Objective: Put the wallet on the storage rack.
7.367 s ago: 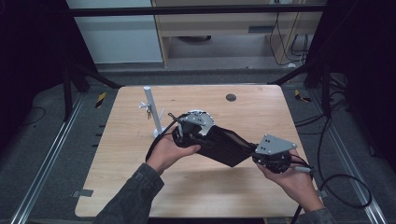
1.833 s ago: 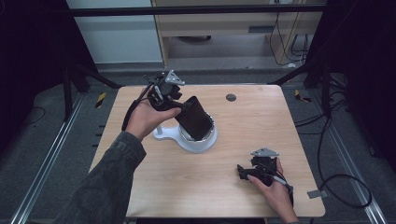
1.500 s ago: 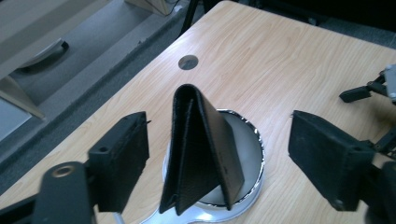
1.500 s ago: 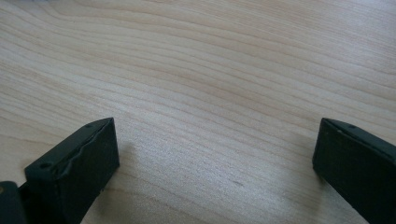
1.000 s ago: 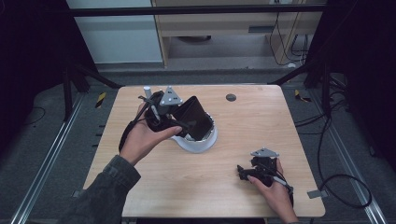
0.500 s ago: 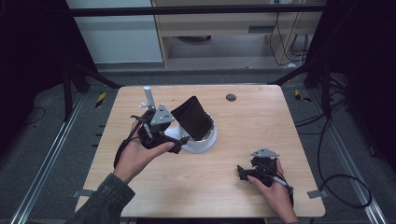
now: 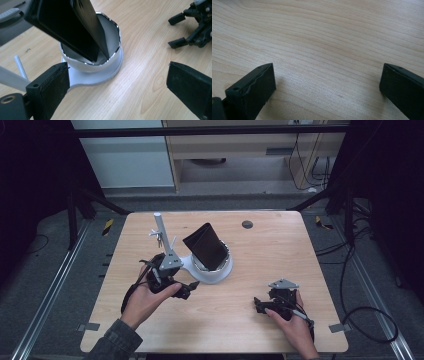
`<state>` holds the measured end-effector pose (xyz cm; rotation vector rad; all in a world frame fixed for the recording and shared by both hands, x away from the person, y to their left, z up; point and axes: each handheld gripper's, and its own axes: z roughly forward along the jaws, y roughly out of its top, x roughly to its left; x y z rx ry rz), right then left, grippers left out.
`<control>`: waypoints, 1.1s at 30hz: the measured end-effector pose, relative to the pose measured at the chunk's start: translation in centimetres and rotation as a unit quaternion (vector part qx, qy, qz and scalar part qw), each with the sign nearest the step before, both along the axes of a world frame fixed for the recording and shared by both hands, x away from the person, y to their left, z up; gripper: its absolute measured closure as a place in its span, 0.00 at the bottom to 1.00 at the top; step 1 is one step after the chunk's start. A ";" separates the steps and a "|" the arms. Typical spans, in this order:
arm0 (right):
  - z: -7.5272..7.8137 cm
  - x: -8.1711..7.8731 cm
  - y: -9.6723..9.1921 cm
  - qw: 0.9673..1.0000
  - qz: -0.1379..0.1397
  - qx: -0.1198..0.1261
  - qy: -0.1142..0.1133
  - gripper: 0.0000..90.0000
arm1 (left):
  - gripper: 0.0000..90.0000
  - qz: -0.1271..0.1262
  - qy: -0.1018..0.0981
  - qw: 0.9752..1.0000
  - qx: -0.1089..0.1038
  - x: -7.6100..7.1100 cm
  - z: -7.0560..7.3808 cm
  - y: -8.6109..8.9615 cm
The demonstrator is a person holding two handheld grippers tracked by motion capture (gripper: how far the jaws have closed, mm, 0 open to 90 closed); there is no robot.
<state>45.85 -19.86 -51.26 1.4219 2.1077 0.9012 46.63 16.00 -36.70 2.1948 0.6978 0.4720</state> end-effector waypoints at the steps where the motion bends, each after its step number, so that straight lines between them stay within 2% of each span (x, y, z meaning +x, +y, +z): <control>1: 0.0 0.0 0.0 1.000 0.000 0.000 0.000 0.01 | 0.05 0.000 0.000 1.000 0.000 0.0 0.0 0.0; 5: 0.0 0.0 0.0 1.000 0.000 0.000 0.000 0.01 | 0.05 0.005 0.014 1.000 0.004 -0.3 -1.6 0.6; 11: 0.0 0.0 0.0 1.000 0.000 0.000 0.000 0.01 | 0.05 0.006 0.026 1.000 0.011 -0.4 -3.0 1.0; 14: 0.0 0.0 0.0 1.000 0.000 0.000 0.000 0.01 | 0.05 0.008 0.033 0.999 0.021 -0.5 -4.1 1.3; 33: 0.0 0.0 0.0 1.000 0.000 0.000 0.000 0.01 | 0.05 0.030 0.062 0.997 0.035 -1.2 -7.6 3.5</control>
